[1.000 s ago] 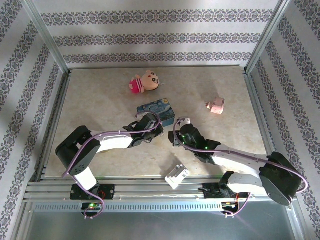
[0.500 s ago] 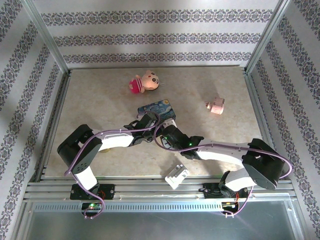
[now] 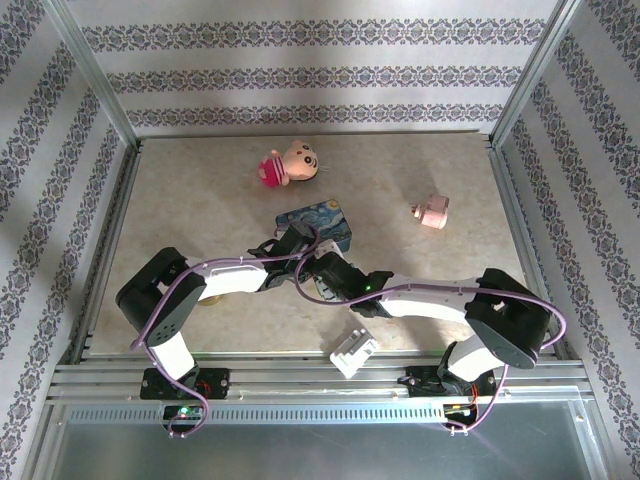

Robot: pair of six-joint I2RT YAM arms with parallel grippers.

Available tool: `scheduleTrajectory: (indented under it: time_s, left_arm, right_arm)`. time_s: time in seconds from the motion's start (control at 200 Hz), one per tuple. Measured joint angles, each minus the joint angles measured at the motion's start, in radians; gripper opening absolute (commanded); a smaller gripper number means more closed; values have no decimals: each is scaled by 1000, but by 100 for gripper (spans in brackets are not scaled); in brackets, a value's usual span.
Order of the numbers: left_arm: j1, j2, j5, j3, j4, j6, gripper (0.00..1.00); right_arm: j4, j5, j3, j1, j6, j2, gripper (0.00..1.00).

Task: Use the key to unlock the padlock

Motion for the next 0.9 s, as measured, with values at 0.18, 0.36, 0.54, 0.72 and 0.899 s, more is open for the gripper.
scheduleTrajectory:
  time_s: [0.18, 0.36, 0.54, 0.72, 0.899]
  left_arm:
    - [5, 1, 8, 0, 0, -1, 0]
    - [11, 2, 10, 0, 0, 0, 0]
    - [24, 3, 4, 0, 0, 0, 0]
    - [32, 4, -3, 0, 0, 2, 0]
    - [31, 4, -2, 0, 0, 2, 0]
  right_arm:
    - [-8, 32, 15, 0, -5, 26, 34]
    - [-12, 75, 38, 1, -19, 59, 34]
    - [2, 101, 57, 2, -35, 91, 30]
    - [37, 120, 58, 6, -56, 110, 35]
    - [170, 107, -21, 6, -93, 89, 35]
